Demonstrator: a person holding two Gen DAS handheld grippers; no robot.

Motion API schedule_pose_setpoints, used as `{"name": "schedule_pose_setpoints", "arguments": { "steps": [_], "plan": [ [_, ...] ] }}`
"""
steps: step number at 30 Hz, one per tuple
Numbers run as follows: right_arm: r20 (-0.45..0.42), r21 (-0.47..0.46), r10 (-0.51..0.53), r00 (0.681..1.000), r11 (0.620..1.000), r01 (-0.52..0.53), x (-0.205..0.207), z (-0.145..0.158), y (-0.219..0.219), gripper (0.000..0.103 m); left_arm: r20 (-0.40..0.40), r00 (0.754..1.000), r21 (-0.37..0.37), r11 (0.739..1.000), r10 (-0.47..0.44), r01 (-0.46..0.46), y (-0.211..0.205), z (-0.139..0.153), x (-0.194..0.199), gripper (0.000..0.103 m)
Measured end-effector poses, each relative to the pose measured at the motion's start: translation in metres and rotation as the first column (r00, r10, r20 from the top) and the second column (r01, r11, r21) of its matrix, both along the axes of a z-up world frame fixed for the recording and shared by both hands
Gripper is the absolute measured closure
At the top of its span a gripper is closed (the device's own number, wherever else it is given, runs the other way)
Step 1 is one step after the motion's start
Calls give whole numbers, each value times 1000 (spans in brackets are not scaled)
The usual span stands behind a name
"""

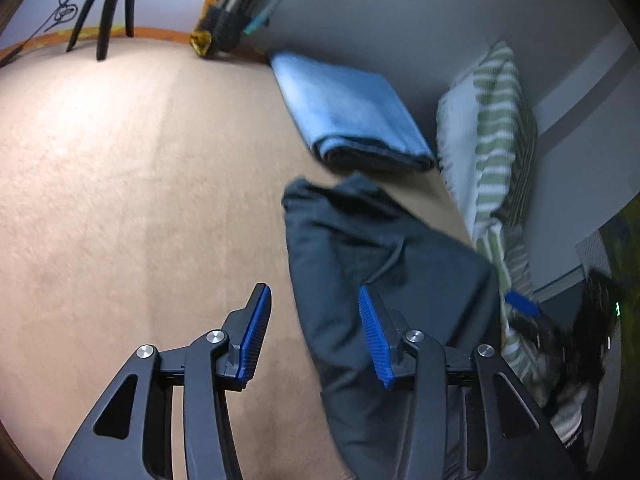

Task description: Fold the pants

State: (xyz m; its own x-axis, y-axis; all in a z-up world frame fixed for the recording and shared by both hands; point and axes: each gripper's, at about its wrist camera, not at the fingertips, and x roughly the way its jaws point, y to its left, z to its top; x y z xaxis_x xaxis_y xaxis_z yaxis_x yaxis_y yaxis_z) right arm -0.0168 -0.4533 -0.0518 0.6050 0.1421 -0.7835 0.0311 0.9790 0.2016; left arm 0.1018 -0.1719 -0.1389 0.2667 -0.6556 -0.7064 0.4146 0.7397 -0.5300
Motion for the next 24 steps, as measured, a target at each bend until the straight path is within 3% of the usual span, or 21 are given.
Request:
{"name": "schedule_pose_setpoints", "arguments": {
  "steps": [3,6,9,19,24],
  "plan": [
    [-65,62,-58,996,996,62,23,-18,-22,15,-43,999,4,1000,-21,21,-8,-11,-5,59],
    [-110,17,-87,990,996,90,39,-32,-34,15,-46,998,24,999,-31,32,-15,-15,-10,59],
    [-139,108,-85,987,989,100,47,-45,-46,15,-34,999,37,999,-34,35,-17,-15,-13,59],
    [-182,344,0,983,937,64,49,-84,-65,14,113,992,159,986,-61,43,-30,-3,-32,59],
    [-146,361,40,989,932,15,51,-85,-62,13,155,982,198,978,-103,71,-40,-1,-39,59]
  ]
}}
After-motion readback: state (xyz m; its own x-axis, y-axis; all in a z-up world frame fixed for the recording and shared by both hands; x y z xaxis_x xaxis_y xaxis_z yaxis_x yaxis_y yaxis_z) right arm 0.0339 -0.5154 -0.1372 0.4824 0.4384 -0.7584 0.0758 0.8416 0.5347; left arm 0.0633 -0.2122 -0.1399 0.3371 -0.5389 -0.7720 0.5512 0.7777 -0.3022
